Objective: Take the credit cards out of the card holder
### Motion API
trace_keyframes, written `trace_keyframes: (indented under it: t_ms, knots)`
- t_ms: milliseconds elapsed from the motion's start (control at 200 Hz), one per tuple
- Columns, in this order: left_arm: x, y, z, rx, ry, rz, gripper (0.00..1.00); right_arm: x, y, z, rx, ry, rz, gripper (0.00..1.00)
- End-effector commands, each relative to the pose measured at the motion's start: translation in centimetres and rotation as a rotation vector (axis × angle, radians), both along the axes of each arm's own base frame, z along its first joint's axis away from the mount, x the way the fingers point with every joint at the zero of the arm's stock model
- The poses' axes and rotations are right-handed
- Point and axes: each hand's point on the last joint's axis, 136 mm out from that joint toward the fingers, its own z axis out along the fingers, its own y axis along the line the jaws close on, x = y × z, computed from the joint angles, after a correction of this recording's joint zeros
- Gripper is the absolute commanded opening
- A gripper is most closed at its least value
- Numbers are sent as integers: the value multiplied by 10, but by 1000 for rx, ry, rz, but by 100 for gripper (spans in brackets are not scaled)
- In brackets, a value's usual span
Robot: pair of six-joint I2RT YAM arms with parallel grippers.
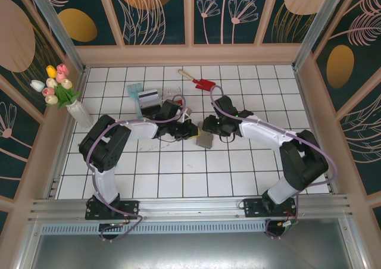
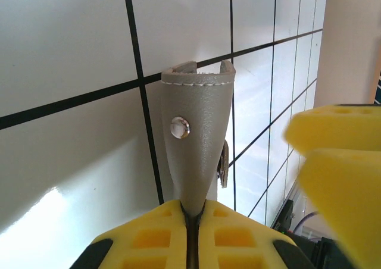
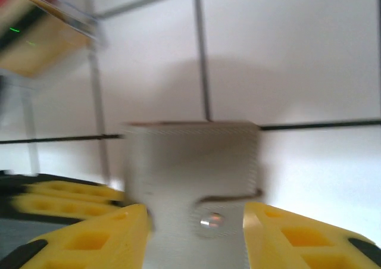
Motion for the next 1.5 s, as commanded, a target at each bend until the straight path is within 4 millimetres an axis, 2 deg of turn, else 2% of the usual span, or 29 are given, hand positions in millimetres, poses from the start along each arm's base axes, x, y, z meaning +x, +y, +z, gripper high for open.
trace_keyframes:
  t_ms: [0,80,200,580,941,1051,1241,1356,1496]
  knots:
    - [2,-3,16,-17,-43,-16,6,-2,17,-2,91,20,32,35]
    - [1,-3,16,-15,-48,-17,6,-6,15,-17,73,65,14,27]
    - [3,-2,15,-5,-49,-10,5,-10,8,-30,40,101,-20,24]
    - [6,-6,13,-18,-38,-12,4,-19,5,-55,-12,180,1,25]
    - [3,-4,8,-7,-21,-12,3,-19,4,-61,-37,185,1,32]
    - [4,-2,5,10,-21,-4,2,-18,-6,-63,-93,184,-38,30]
    - [3,1,2,25,-21,-2,1,-14,-15,-56,-118,166,-99,29]
    - [5,6,2,42,-25,19,0,-17,-17,-61,-124,170,-71,29]
    - [7,10,-1,56,-21,43,0,-24,-31,-67,-146,181,-69,27]
